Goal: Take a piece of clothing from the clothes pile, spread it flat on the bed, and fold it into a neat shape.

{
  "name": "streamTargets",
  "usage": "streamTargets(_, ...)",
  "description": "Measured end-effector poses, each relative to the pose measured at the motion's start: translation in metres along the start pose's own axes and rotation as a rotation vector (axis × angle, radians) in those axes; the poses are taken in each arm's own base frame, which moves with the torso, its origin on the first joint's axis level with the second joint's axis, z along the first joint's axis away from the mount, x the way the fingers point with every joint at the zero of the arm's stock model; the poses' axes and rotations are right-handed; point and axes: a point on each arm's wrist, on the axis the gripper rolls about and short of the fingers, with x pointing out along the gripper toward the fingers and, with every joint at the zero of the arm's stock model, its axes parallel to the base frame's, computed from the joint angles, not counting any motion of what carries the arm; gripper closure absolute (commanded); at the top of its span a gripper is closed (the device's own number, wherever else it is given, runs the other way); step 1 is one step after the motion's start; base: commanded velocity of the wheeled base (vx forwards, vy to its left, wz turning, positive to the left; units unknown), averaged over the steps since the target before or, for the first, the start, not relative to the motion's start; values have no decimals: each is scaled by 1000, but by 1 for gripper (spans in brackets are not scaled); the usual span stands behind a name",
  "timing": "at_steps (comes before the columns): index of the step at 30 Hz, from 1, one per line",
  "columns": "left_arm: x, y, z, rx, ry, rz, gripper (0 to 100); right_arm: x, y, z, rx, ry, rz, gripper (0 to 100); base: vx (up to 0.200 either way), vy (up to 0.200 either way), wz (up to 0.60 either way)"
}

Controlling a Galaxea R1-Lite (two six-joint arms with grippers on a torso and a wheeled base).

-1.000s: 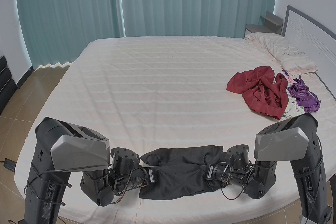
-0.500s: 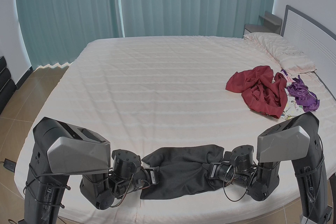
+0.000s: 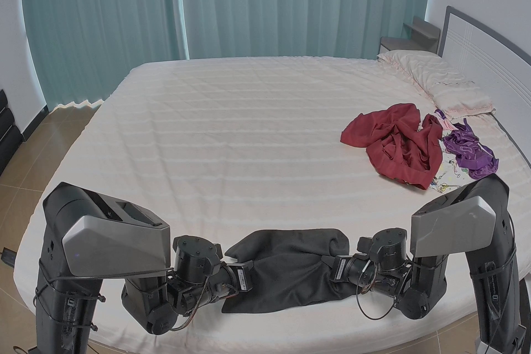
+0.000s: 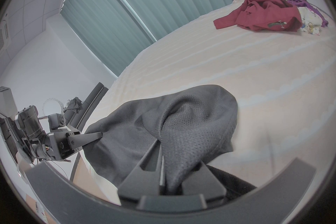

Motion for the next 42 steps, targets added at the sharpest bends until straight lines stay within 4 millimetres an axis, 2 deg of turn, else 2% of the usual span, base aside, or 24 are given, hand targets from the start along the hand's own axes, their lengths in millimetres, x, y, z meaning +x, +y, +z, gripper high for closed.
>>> streamTargets(8, -3, -6, 0, -4, -5, -7, 100, -5, 3, 3, -3, -5, 6, 100, 0, -200, 0)
streamTargets(42, -2, -8, -1, -15, 2, -13, 100, -14, 7, 9, -10, -16, 7, 100, 0, -200, 0)
